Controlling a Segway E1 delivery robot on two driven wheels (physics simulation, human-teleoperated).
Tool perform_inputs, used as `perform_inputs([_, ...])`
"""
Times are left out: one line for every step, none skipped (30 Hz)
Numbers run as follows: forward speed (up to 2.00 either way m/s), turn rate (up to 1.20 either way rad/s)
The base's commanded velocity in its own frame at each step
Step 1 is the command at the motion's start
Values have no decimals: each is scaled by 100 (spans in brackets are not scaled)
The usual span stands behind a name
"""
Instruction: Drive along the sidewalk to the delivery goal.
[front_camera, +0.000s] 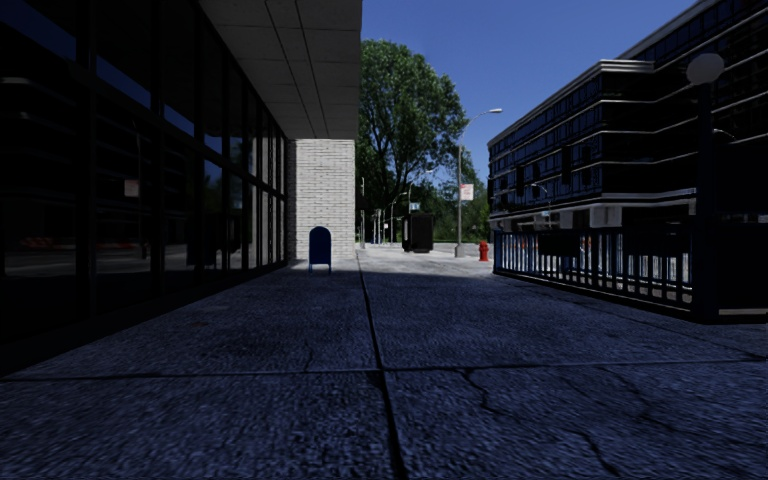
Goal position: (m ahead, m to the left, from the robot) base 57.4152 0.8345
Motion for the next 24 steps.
perform_inputs([200,0])
perform_inputs([200,0])
perform_inputs([200,0])
perform_inputs([200,0])
perform_inputs([200,0])
perform_inputs([200,0])
perform_inputs([200,0])
perform_inputs([200,0])
perform_inputs([200,0])
perform_inputs([200,0])
perform_inputs([200,0])
perform_inputs([200,0])
perform_inputs([200,0])
perform_inputs([200,0])
perform_inputs([200,0])
perform_inputs([200,0])
perform_inputs([200,0])
perform_inputs([200,0])
perform_inputs([200,0])
perform_inputs([200,0])
perform_inputs([200,0])
perform_inputs([200,0])
perform_inputs([200,0])
perform_inputs([200,0])
